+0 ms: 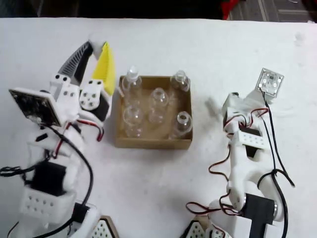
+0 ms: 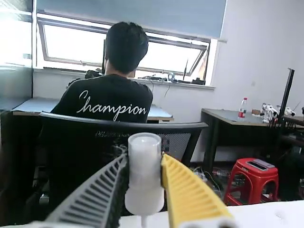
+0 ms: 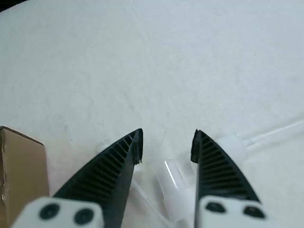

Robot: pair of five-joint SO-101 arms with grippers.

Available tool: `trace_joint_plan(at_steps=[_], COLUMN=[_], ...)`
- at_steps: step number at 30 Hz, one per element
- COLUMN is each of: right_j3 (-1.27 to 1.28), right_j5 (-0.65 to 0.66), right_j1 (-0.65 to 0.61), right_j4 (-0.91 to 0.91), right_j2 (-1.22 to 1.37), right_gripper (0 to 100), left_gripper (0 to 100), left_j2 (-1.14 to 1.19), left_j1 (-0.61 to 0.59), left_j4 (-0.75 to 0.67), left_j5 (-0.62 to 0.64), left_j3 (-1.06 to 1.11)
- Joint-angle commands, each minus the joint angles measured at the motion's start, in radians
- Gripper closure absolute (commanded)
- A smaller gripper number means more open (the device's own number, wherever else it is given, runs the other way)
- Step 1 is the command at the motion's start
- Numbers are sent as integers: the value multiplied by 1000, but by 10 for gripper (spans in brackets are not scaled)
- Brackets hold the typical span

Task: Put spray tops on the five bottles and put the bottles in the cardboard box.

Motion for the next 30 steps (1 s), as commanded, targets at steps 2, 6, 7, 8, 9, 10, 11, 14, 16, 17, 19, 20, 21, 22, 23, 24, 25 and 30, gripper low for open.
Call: trace_joint_plan(at_steps=[2, 6, 7, 8, 9, 10, 11, 14, 16, 17, 19, 20, 21, 22, 23, 24, 25, 30], right_j3=[-6, -8, -8, -8, -8, -8, -8, -8, -8, -8, -8, -8, -8, -8, -8, -8, -8, -8], right_j5=[14, 14, 14, 14, 14, 14, 14, 14, 14, 14, 14, 14, 14, 14, 14, 14, 14, 14], right_j1=[-12, -12, -12, -12, -12, -12, -10, -10, -10, -10, -10, -10, -10, -10, -10, -10, -10, -10], right_j4=[-24, -24, -24, -24, -24, -24, -24, -24, -24, -24, -24, -24, -24, -24, -24, -24, -24, -24], right_j2=[-2, -2, -2, -2, -2, -2, -2, -2, -2, -2, -2, -2, -2, -2, -2, -2, -2, -2], right_gripper=[850, 850, 850, 850, 850, 850, 850, 850, 850, 850, 850, 850, 850, 850, 850, 850, 850, 850], left_gripper=[980, 980, 980, 980, 980, 980, 980, 980, 980, 980, 980, 980, 980, 980, 980, 980, 980, 980], left_j2=[-25, -36, -45, -59, -73, -90, -110, -183, -234, -259, -300, -318, -334, -348, -358, -366, -371, -372], left_j1=[15, 105, 137, 163, 182, 191, 194, 196, 196, 196, 194, 191, 179, 170, 165, 159, 153, 156], left_j4=[-180, -187, -189, -203, -226, -256, -288, -341, -342, -344, -348, -348, -348, -348, -347, -341, -339, -250], left_j5=[-12, -107, -138, -163, -183, -195, -204, -212, -212, -212, -212, -213, -213, -212, -210, -210, -209, -201], left_j3=[80, 143, 167, 190, 219, 245, 273, 353, 402, 427, 470, 486, 500, 509, 514, 519, 520, 519])
